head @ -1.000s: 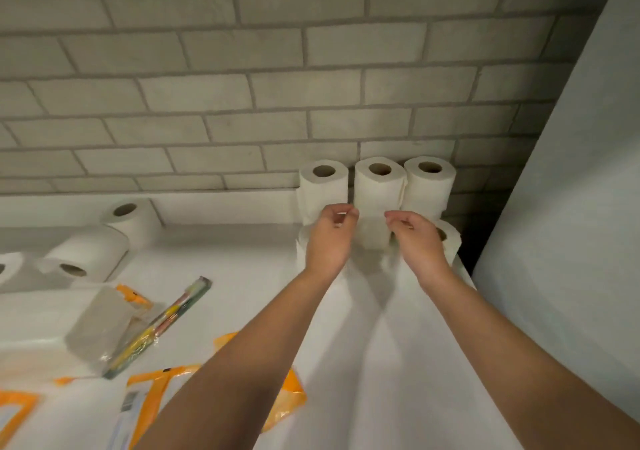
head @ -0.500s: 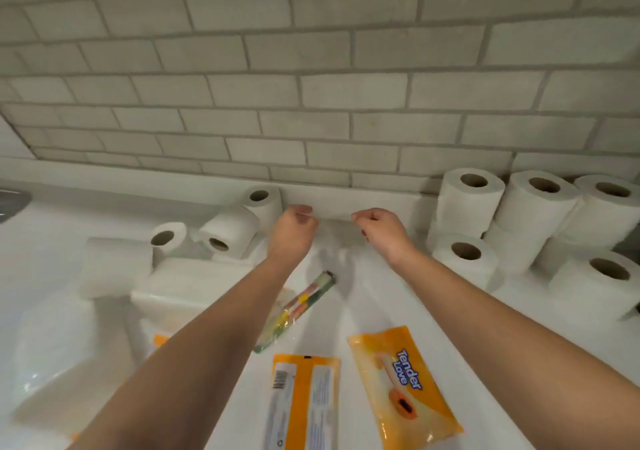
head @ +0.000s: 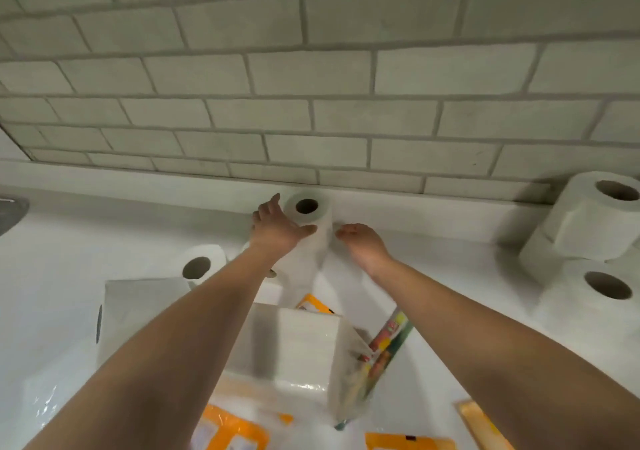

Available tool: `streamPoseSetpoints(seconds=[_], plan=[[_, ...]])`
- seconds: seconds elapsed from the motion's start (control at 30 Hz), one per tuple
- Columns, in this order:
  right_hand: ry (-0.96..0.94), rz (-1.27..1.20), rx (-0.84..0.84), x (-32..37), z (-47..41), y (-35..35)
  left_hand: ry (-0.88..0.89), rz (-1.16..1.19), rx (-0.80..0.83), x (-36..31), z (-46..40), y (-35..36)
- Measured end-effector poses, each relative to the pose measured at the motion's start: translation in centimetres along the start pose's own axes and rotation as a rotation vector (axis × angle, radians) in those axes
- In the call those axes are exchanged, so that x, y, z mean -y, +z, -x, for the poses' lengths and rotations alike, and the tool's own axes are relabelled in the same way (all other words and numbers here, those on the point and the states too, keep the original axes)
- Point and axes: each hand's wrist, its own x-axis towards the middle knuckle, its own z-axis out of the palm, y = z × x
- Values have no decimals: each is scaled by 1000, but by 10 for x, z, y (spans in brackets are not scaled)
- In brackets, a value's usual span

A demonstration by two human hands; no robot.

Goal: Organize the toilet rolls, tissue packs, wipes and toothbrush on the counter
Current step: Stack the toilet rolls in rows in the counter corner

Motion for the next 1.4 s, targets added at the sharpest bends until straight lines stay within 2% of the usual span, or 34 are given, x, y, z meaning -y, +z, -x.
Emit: streamPoseSetpoints(seconds=[0.17, 0.3, 0.53, 0.63, 0.8, 0.97, 1.27, 1.4], plan=[[60, -37, -1, 14, -25, 19, 9, -38, 149, 14, -31, 6], [75, -90, -38, 17, -39, 27, 36, 2, 184, 14, -39, 6], [39, -209, -110, 12, -29, 24, 128, 15, 90, 3, -25, 5], [-10, -276, -165, 9, -10, 8, 174, 104, 69, -12, -11, 6], [-88, -438, -315, 2, 40, -32, 251, 401, 96, -52, 31, 9], [-99, -577, -449, -15, 105, -75, 321, 540, 209, -93, 83, 26], [-50, -645, -588, -89, 214, -144, 357, 681, 442, -147, 209, 81], [-43, -635, -642, -130, 254, -166, 423, 628, 467, -163, 257, 109]])
